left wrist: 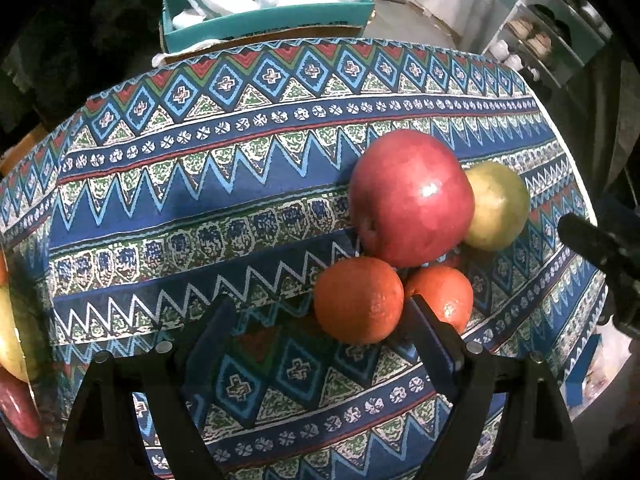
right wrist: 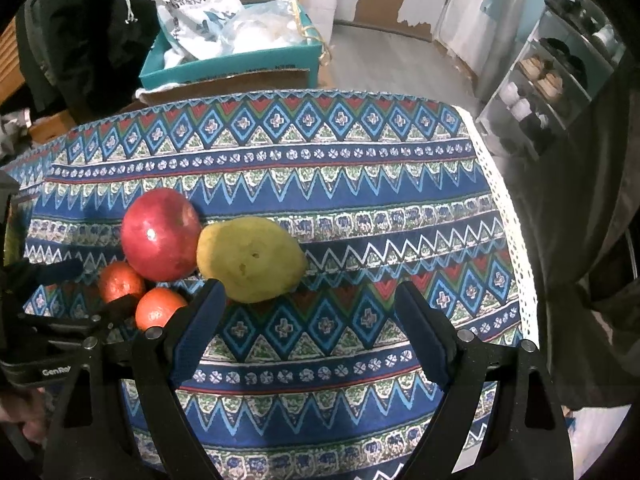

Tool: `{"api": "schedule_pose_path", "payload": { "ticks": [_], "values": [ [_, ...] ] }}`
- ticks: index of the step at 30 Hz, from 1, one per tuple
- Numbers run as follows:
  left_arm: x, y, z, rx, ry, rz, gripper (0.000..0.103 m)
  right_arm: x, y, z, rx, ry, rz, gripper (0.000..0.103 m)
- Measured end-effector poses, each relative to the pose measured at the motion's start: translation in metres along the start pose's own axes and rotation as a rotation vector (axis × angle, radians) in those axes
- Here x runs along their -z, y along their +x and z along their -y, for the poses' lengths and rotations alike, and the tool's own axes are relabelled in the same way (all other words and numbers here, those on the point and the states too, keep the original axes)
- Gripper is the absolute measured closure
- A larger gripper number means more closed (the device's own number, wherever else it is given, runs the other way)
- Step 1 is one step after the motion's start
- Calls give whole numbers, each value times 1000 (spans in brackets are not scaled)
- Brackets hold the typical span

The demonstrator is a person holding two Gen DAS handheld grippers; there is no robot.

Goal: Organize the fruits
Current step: 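Close the left tool on the orange while the right tool closes on the mango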

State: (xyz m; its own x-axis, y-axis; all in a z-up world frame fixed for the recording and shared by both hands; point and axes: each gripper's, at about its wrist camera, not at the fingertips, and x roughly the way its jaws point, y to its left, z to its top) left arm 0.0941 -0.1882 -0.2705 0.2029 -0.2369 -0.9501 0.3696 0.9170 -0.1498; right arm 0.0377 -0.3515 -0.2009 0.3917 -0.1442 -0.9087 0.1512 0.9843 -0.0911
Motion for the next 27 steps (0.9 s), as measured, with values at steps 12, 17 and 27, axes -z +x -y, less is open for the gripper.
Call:
{"api": "schedule_pose_path", "payload": {
  "ticks": [12,17,27],
  "values": [
    [3,-5,2,106,1,7,58,-3,10,-3,-20,-2,-15,17],
    [-2,-12,-1,54,9,24,58,-3,19,-11,-53,-31,-26,17],
    [-10,-14,-41,15,-65,39,57,-5,50,-31,-84,-112,-72,17]
  ]
}}
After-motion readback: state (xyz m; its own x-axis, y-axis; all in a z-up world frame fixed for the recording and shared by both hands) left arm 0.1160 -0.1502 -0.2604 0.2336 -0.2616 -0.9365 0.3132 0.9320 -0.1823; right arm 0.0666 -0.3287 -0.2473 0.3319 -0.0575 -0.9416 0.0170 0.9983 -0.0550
